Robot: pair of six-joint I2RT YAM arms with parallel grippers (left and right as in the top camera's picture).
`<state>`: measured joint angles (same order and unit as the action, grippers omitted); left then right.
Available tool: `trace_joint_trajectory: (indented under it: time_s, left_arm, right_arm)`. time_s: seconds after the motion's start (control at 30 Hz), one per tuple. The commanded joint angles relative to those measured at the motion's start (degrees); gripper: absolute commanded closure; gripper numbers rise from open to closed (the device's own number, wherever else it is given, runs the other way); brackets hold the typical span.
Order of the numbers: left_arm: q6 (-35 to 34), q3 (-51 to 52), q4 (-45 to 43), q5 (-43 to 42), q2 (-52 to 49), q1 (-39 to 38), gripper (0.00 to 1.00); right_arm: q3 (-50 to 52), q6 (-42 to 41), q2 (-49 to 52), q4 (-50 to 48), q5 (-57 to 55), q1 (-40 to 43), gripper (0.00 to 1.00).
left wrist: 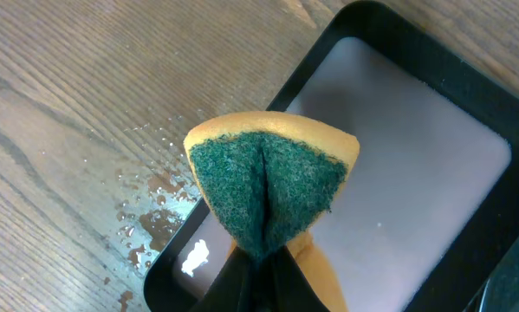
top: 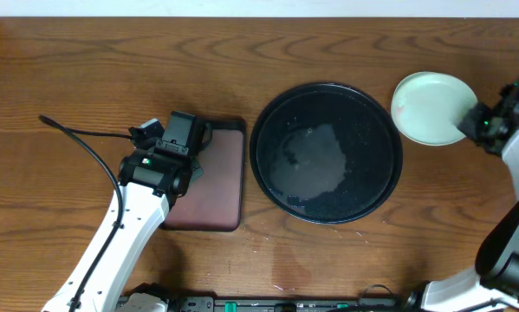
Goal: Clean dirty plates on tray and stack at the side
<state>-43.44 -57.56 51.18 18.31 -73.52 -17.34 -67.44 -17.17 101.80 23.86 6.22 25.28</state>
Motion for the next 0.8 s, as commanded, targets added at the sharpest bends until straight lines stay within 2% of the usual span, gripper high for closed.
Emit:
trace_joint_trajectory:
  time_s: [0.0,0.13,0.23,0.3,0.33,0.4,0.53,0.57,0.6,0.63,0.73,0.77]
  left_arm:
    - [0.3,0.1,-0.2,0.4,-0.2,0.3,0.92]
    - [0.3,0.1,-0.3,0.4,-0.2,0.3,0.92]
    - [0.3,0.1,-0.7,0.4,-0.2,0.3,0.92]
    - [0.3,0.1,-0.9,0.4,-0.2,0.3,0.92]
    - [0.3,0.1,-0.9,0.4,-0.2,0.3,0.92]
    - [0.3,0.1,-0.9,0.4,-0.2,0.3,0.92]
    - [0.3,0.1,-0.9,0.4,-0.2,0.3,0.92]
    - [0.3,0.1,-0.9,0.4,-0.2,0.3,0.92]
    - [0.4,0.5,-1.5,0.5,-0.6,0.3,0.92]
    - [0.4,0.9,-2.3,0.5,-1.1,0.3,0.92]
    - [0.4,2.5,-4.4,0.4,-3.1,0.3,0.92]
    - [0.4,3.0,-4.8,0.4,-5.4,0.3,0.92]
  right_arm:
    - [-0.2,-4.7,2.4,-3.1,6.0,2.4,0.99]
    - [-0.2,-5.1,3.2,-8.5,6.1,2.8,0.98]
    - [-0.2,-5.4,3.2,-8.9,6.1,2.8,0.89]
    - [-0.2,-5.6,3.2,-8.7,6.1,2.6,0.62]
    - [-0.2,-5.6,3.2,-8.4,6.1,2.4,0.53]
    - [-0.2,-5.6,3.2,-7.5,6.1,2.0,0.47]
    - [-0.2,-5.5,3.2,-5.9,11.8,1.0,0.43]
    - [-0.2,-5.5,3.2,-5.8,15.5,0.9,0.43]
    - [-0.2,-6.6,3.1,-6.0,24.7,0.5,0.47]
    - [-0.2,-8.1,2.8,-6.1,29.1,0.2,0.49]
    - [-0.2,-11.1,1.6,-6.0,36.3,-1.2,0.5]
    - [-0.2,-11.1,-0.2,-5.0,38.3,-2.9,0.41]
